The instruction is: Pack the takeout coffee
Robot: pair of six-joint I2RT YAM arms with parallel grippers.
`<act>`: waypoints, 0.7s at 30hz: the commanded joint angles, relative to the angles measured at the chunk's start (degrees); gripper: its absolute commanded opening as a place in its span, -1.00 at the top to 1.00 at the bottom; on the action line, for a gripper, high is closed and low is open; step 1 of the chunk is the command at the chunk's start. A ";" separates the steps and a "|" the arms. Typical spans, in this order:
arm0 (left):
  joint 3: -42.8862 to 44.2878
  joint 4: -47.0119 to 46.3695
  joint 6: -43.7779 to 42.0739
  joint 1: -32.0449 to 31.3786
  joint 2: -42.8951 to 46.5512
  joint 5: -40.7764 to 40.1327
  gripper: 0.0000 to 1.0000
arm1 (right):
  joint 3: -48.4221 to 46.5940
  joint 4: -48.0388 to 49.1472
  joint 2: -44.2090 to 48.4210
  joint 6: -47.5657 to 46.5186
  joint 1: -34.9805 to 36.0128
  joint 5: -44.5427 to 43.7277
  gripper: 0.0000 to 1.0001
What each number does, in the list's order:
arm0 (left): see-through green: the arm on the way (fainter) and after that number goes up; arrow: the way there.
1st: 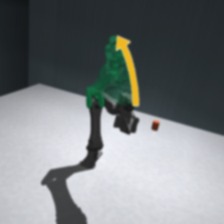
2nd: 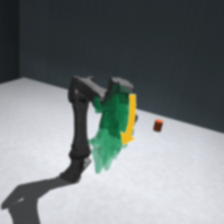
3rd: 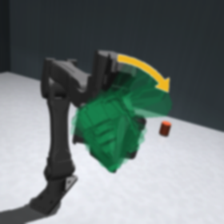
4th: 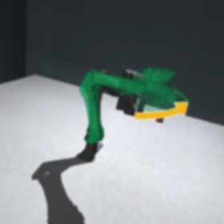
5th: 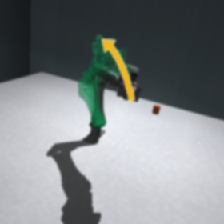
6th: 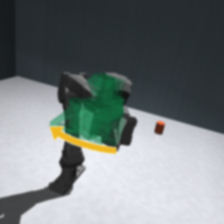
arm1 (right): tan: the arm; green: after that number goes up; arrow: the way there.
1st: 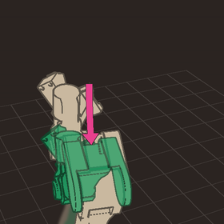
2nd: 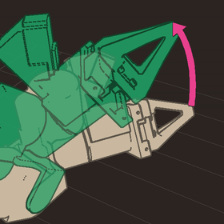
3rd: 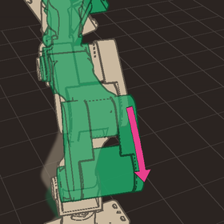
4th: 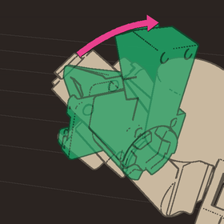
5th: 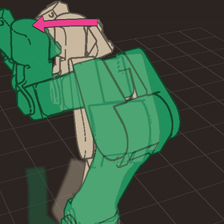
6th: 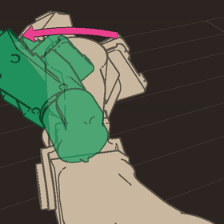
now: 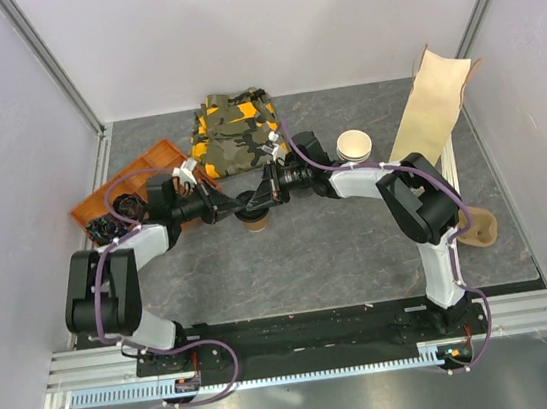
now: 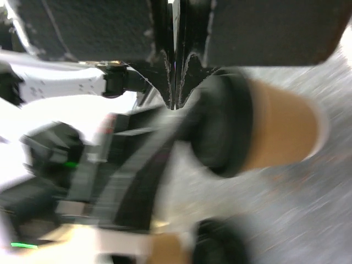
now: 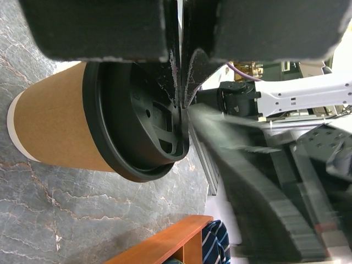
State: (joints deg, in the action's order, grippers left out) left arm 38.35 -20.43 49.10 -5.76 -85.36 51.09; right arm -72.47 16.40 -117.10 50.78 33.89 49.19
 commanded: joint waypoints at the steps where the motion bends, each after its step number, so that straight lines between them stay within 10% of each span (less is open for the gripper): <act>1: 2.60 13.62 -8.12 0.31 -5.25 -7.38 0.96 | -0.13 -5.06 -1.38 -2.88 -0.40 -3.13 1.00; 21: 4.10 6.90 -3.58 0.93 4.86 0.94 0.96 | -0.57 -6.82 -2.17 -4.64 -1.11 -3.31 1.00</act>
State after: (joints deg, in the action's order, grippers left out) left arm 40.66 -9.63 43.94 -4.86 -81.95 48.49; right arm -73.19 14.28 -117.14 49.08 33.39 49.19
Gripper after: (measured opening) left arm 0.026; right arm 0.007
